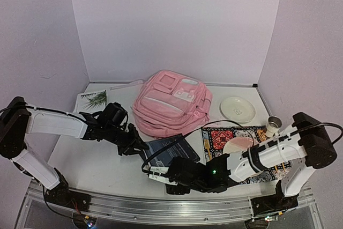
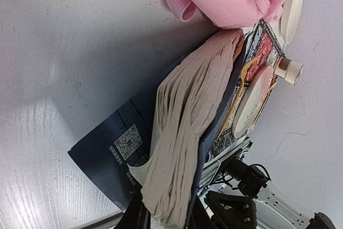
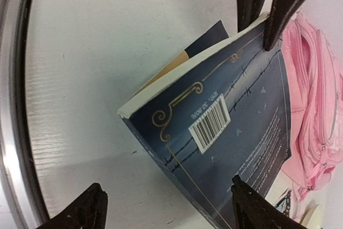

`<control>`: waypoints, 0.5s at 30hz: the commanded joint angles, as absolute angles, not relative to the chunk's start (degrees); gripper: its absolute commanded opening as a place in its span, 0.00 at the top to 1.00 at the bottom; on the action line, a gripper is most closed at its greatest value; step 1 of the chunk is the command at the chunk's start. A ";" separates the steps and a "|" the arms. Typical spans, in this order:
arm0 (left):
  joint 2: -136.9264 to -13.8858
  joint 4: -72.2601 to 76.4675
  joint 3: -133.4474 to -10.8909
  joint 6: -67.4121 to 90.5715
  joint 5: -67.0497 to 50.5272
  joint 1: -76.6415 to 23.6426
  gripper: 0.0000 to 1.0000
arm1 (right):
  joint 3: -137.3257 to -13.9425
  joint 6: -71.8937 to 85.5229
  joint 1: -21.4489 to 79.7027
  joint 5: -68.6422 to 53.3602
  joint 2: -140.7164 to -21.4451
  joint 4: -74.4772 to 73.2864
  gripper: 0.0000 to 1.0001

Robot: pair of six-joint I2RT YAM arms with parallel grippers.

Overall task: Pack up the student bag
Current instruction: Grab the book at the center of the board, then pass from the left arm to the right

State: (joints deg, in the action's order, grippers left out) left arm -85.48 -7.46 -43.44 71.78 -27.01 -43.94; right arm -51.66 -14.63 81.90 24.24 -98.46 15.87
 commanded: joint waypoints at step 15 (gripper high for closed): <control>-81.98 -4.13 -44.18 77.73 -27.49 -43.85 0.89 | -50.79 -23.28 82.97 42.90 -109.55 37.11 0.63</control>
State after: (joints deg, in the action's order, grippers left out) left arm -85.52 -7.49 -43.72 74.09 -27.42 -43.95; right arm -51.51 -23.62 82.81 40.35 -109.74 32.60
